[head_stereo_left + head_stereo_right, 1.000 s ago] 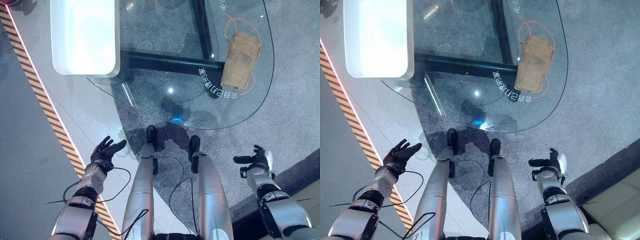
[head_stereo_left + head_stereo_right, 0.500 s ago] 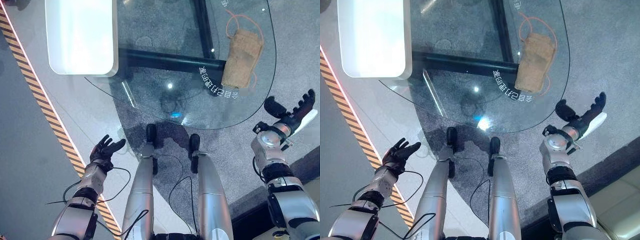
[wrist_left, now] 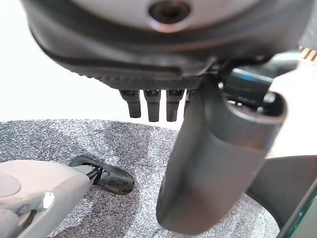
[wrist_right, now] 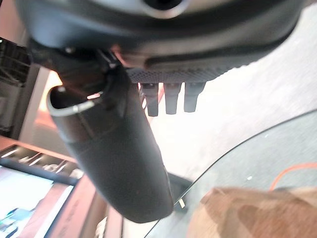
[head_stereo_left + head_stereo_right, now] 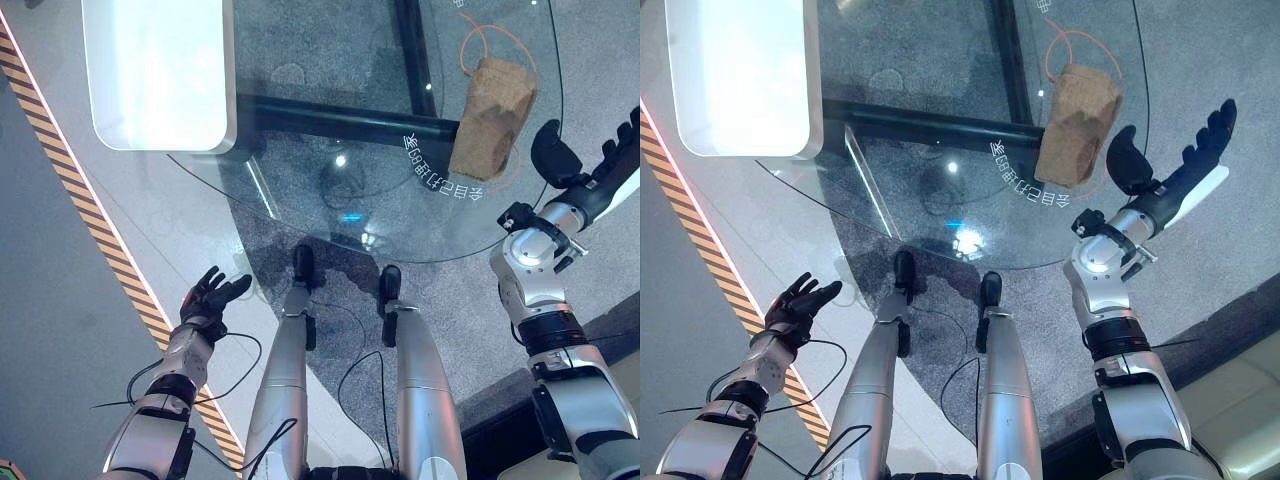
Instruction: Wipe the table with a cloth and put it in the basket.
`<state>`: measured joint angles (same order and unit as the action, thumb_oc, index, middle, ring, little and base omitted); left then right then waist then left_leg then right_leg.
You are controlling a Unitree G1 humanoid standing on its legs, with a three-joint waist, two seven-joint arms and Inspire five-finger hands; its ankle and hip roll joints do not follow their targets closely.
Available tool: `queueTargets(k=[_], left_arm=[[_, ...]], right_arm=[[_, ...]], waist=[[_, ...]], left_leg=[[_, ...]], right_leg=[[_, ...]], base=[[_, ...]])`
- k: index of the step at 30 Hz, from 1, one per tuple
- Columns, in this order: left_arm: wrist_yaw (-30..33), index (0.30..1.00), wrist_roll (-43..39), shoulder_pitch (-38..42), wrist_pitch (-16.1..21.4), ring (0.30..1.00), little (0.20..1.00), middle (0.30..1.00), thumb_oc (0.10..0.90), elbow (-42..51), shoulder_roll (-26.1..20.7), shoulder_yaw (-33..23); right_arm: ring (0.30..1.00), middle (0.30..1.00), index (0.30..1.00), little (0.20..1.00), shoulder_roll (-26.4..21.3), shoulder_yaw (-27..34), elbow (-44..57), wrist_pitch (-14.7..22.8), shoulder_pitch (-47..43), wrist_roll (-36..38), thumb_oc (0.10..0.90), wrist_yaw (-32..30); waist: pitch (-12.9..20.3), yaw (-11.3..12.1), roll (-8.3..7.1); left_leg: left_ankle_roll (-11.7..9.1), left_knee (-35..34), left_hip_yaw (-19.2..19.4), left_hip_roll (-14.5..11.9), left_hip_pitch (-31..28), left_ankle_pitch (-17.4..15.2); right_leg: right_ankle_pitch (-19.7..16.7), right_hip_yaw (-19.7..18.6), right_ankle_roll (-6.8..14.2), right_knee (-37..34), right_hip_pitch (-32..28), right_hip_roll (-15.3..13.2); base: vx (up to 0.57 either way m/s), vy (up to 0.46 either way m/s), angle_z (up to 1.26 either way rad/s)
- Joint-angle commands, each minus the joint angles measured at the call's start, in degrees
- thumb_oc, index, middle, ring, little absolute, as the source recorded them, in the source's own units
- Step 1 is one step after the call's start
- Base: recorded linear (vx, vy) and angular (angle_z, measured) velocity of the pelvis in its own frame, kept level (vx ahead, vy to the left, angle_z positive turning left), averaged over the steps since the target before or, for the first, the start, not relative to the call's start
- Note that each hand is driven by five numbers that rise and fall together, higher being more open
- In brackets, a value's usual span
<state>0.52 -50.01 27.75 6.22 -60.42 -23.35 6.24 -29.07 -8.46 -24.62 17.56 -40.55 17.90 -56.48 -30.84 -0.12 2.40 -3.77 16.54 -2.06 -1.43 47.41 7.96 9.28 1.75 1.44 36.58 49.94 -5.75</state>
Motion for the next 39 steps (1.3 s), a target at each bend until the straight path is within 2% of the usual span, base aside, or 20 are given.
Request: queueTargets(k=[1,8,15,27,31,39], left_arm=[[0.0,0.900,-1.3,-4.0,2.8,0.900,0.900,0.900,0.800,-0.5,-0.8,0.4],[-0.9,0.900,-1.0,-3.7,3.5,0.900,0.900,0.900,0.800,-1.0,0.2,0.8],[-0.8,0.900,-0.7,-3.2,3.3,0.900,0.900,0.900,0.800,-1.4,0.7,1.6],[-1.6,0.900,-0.5,-1.8,3.0,0.900,0.900,0.900,0.800,-2.5,1.0,3.1],[-1.8,0.900,-0.4,-1.9,3.1,0.900,0.900,0.900,0.800,-3.0,1.4,3.7],[-1.7,0.900,-0.8,-1.1,3.1,0.900,0.900,0.900,0.800,-3.5,2.1,4.9]], right_arm=[[0.900,0.900,0.900,0.900,-3.0,0.0,7.5,0.4,-1.5,-6.4,0.800,-1.1],[0.900,0.900,0.900,0.900,-0.7,-3.6,7.0,-4.0,-2.8,-6.6,0.800,1.1],[0.900,0.900,0.900,0.900,1.2,-7.1,2.8,-8.3,-5.1,-1.5,0.800,3.4],[0.900,0.900,0.900,0.900,3.9,-9.5,-5.1,-9.8,-8.3,10.7,0.800,5.6],[0.900,0.900,0.900,0.900,4.4,-9.5,-8.0,-10.7,-10.5,12.0,0.800,3.1],[0.900,0.900,0.900,0.900,3.7,-9.7,-14.6,-14.6,-15.7,4.8,0.800,-5.6]], waist=[[1.0,-0.7,0.29],[1.0,-0.2,0.69],[1.0,0.5,1.22],[1.0,1.5,1.85],[1.0,2.0,2.05],[1.0,2.7,2.77]], left_leg=[[0.5,8.2,-0.5,-0.3,-1.4,-9.9],[0.5,7.5,-0.2,0.0,-1.9,-9.6],[0.5,6.5,0.2,0.2,-2.4,-9.1],[0.5,5.5,0.8,0.4,-3.5,-8.7],[0.6,5.2,0.9,0.5,-4.1,-8.6],[0.9,5.5,0.6,0.8,-3.9,-8.7]], right_leg=[[-7.0,-0.6,3.0,-11.6,-3.3,-1.8],[-7.0,-0.3,2.8,-12.2,-3.7,-2.1],[-7.2,0.3,2.6,-12.9,-4.1,-2.5],[-7.3,1.2,2.2,-13.4,-4.9,-3.1],[-7.6,1.4,2.2,-13.5,-5.3,-3.2],[-7.7,1.4,2.3,-12.8,-4.8,-3.2]], base=[[0.00,0.000,0.00],[0.00,0.000,0.00],[0.00,0.000,0.00],[0.00,0.001,0.01],[0.00,0.000,0.00],[0.00,0.000,0.00]])
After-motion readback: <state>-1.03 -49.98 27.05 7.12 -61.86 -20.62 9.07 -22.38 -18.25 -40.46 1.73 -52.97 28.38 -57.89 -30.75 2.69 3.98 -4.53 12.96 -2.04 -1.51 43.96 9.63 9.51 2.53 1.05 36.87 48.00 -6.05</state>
